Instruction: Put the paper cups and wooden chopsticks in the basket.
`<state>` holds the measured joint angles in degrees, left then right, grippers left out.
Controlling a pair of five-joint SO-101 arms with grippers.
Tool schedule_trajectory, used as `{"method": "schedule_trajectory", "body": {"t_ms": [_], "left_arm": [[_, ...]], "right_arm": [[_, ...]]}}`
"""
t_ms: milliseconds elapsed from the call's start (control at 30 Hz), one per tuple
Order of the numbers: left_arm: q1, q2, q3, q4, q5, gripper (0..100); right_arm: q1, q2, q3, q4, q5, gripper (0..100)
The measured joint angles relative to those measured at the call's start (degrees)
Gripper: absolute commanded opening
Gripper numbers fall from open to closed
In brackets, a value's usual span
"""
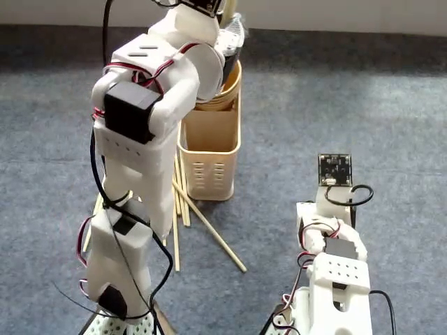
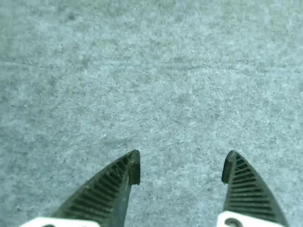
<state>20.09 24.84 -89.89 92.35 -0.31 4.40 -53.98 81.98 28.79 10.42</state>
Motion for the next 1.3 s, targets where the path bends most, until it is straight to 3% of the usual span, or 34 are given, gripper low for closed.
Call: {"method": "schedule_trajectory", "body": {"t_ms": [400,600,1067,1167,1300], "left_arm": [[0.18,1.85,0.0,7.82,8.09,1],[0.35,1.85,0.0,8.18,8.7,14],[0.18,1.85,0.0,8.18,8.62,12],[-3.78,1.85,0.0,8.18,8.62,12],[-17.05,0.97,2.29,8.35,7.82,12]], "right_arm": [[0.0,0.0,0.0,0.0,0.0,27.8],[0.0,0.0,0.0,0.0,0.0,27.8],[0.0,0.0,0.0,0.0,0.0,27.8],[0.0,0.0,0.0,0.0,0.0,27.8],[0.0,0.0,0.0,0.0,0.0,27.8]]}}
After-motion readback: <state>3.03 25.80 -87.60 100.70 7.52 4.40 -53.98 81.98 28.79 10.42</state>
